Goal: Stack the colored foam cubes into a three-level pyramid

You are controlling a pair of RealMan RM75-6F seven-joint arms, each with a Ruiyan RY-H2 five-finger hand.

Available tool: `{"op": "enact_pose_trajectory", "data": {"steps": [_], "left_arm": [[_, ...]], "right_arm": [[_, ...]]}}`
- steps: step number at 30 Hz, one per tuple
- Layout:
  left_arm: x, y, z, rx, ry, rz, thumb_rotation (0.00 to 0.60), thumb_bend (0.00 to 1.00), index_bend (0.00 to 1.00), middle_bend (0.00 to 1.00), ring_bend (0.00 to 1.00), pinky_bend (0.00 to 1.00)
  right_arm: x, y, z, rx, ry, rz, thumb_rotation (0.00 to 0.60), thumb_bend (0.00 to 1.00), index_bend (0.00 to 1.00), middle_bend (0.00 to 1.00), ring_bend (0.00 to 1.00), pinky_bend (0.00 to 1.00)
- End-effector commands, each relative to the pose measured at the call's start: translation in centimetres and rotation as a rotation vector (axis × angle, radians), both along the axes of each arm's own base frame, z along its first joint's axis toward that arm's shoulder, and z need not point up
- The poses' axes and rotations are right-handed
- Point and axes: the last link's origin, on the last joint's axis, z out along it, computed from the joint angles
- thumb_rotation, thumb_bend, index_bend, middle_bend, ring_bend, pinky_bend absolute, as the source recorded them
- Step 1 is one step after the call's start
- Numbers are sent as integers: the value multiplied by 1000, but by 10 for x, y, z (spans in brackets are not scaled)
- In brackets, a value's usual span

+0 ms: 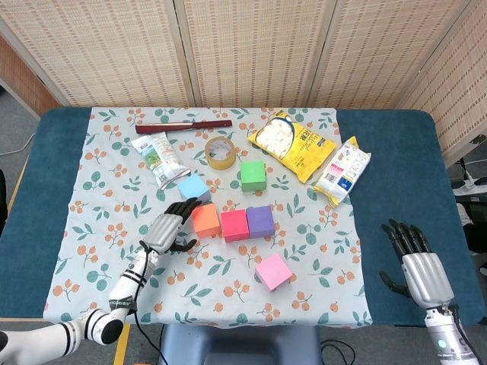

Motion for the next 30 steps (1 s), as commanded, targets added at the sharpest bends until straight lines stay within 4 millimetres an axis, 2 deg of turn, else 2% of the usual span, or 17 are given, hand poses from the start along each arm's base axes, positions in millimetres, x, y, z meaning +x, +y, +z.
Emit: {"op": "enact_pose_trajectory", "data": {"steps": [1,8,25,30], "left_arm": [[1,2,-2,1,-1,1,600,335,0,26,103,107],[5,6,-7,10,-17,6,600,334,0,45,201,108],[15,15,-15,26,-58,14,600,333,0,103,262,107],[14,17,-16,20,-56,23,600,333,0,122,351,95]], "right_arm": [[0,0,0,-1,-1,-2,600,180,0,0,0,0],[-1,-1,1,-1,-4,-4,600,180,0,0,0,0],[-1,-1,1,3,-6,-4,600,179,0,0,0,0],[-1,-1,2,1,-7,-3,600,180,0,0,0,0]]}}
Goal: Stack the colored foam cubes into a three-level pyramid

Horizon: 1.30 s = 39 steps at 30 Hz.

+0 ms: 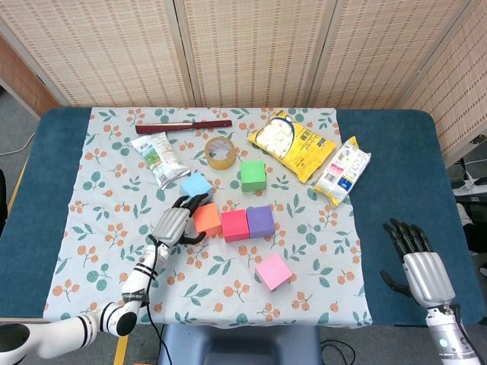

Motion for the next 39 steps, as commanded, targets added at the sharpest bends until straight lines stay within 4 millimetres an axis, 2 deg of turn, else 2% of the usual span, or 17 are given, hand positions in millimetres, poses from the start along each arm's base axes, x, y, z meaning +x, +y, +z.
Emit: {"op": "enact_pose_trajectory", "data": {"steps": [1,7,11,17,23,34,39], "left_arm": [[0,1,0,-5,-2,3,600,334,0,125,365,94],[-1,1,2,-18,13,-1,600,381,0,174,496,189],[0,-4,8,-23,-2,-19,600,402,0,188,528,203],[2,-12,17,-24,-18,-51,600,404,0,185,535,204],[10,-24,12,-36,-22,-112,600,404,0,185,534,205],[3,-16,4,52,63,-135,600,403,0,184,535,205],[1,-20,5,27,61,-126,600,401,0,180,535,208]], "right_arm": [[0,0,0,-1,0,0,600,180,0,0,0,0],[0,0,0,1,1,0,600,179,0,0,0,0],[0,0,0,0,1,-2,600,180,0,0,0,0],[1,1,-1,2,1,1,600,180,0,0,0,0],[2,3,-2,11,-2,4,600,179,0,0,0,0],[0,2,2,10,-10,0,600,180,0,0,0,0],[0,2,1,17,-7,-1,600,180,0,0,0,0]]}}
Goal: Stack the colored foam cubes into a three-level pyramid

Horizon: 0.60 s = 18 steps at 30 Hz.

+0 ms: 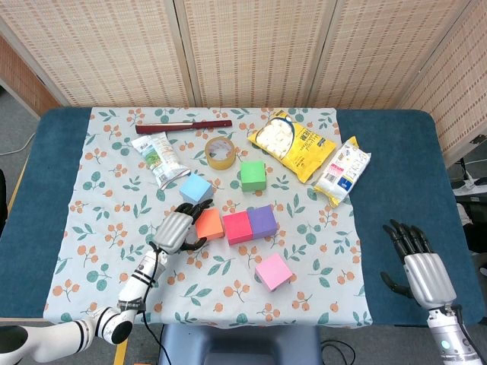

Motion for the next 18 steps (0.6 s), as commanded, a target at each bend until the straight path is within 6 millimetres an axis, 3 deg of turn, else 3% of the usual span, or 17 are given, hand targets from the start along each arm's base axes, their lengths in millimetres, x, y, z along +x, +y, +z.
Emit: {"op": "enact_pose_trajectory", "data": {"steps": [1,11,18], "left_arm": [[-1,-3,2,-20,-1,4,600,401,0,178,535,208],[-6,-14,8,-54,11,8,600,402,0,177,538,208],[-5,-18,1,-84,-3,22,600,399,0,179,534,188]], "right_arm": [[0,0,-1,3,1,0,600,180,0,0,0,0],[1,1,-2,13,2,3,600,179,0,0,0,0],[1,1,-2,13,2,-1,600,180,0,0,0,0]]}}
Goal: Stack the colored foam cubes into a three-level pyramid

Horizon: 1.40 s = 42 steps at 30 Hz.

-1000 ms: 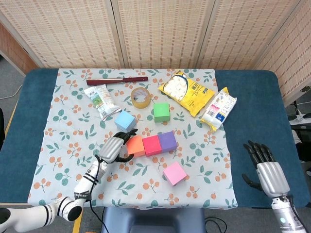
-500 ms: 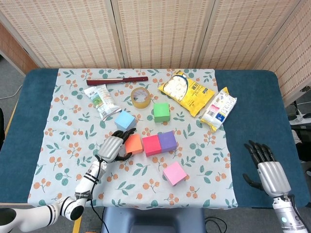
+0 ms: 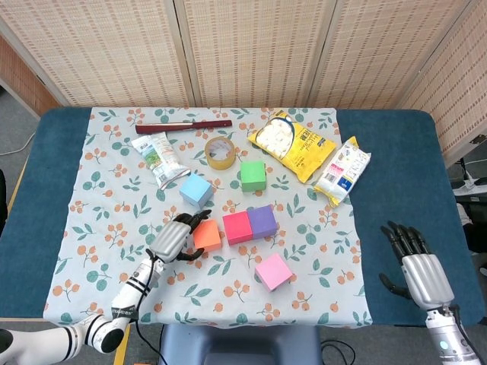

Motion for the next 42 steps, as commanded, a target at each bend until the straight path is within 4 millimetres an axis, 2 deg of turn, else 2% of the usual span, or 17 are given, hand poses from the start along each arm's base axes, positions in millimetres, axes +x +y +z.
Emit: {"op": "enact_pose_trajectory", "data": {"steps": [1,25,42], "left_arm": [[3,1,-2,7,-7,-1,600,399,0,179,534,186],[13,7,-13,30,-63,17,600,399,0,186,535,181],[11,4,-16,20,-66,23,600,398,0,186,535,173]], "right_arm": [[0,0,0,0,1,2,600,180,0,0,0,0],[-1,-2,1,-1,4,-5,600,180,0,0,0,0],[-1,-2,0,0,4,-5,600,180,0,0,0,0]]}}
